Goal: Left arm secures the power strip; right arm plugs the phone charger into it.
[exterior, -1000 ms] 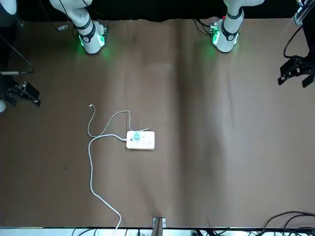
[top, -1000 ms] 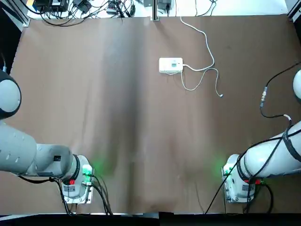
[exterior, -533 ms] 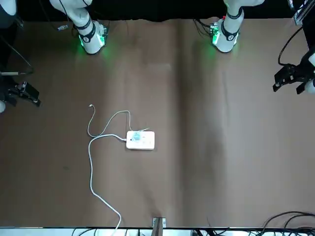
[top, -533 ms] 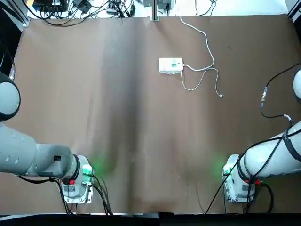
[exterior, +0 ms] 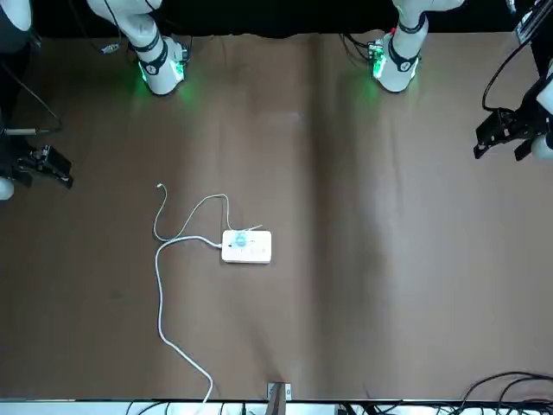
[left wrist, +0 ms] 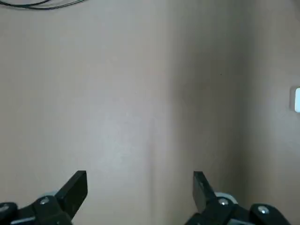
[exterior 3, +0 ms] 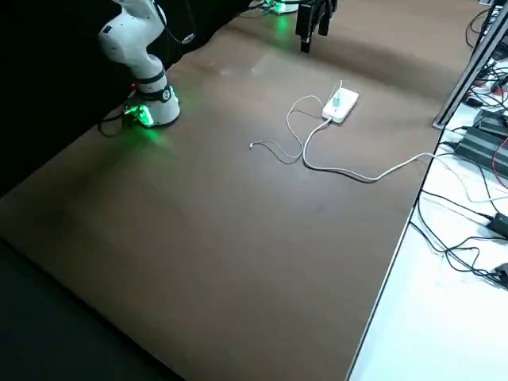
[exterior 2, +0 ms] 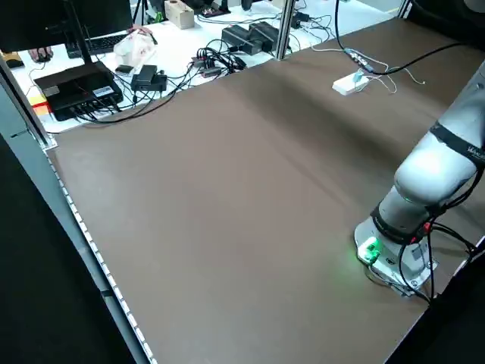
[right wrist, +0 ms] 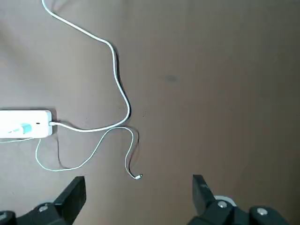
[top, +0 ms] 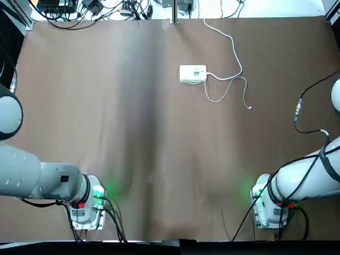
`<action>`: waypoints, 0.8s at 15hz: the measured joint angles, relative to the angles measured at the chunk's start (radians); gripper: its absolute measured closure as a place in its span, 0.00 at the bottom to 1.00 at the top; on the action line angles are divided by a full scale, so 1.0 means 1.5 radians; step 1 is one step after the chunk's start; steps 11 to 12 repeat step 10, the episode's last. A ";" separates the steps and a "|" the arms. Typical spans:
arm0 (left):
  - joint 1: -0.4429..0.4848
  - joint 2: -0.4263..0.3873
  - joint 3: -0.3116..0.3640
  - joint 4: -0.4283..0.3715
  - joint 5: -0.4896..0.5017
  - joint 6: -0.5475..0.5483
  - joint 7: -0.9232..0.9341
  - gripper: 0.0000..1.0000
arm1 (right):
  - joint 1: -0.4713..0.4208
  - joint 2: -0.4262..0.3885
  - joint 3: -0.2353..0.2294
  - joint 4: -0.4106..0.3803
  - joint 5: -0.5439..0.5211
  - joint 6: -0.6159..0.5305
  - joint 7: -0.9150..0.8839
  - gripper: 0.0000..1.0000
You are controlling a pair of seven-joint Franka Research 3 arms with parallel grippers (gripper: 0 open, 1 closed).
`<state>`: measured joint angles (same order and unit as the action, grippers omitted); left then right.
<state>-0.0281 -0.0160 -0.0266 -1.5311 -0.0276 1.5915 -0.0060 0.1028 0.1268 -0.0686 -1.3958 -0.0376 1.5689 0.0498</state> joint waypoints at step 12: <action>0.002 0.000 0.000 0.000 0.000 -0.006 -0.006 0.00 | 0.000 0.000 0.001 -0.002 0.000 0.001 0.000 0.00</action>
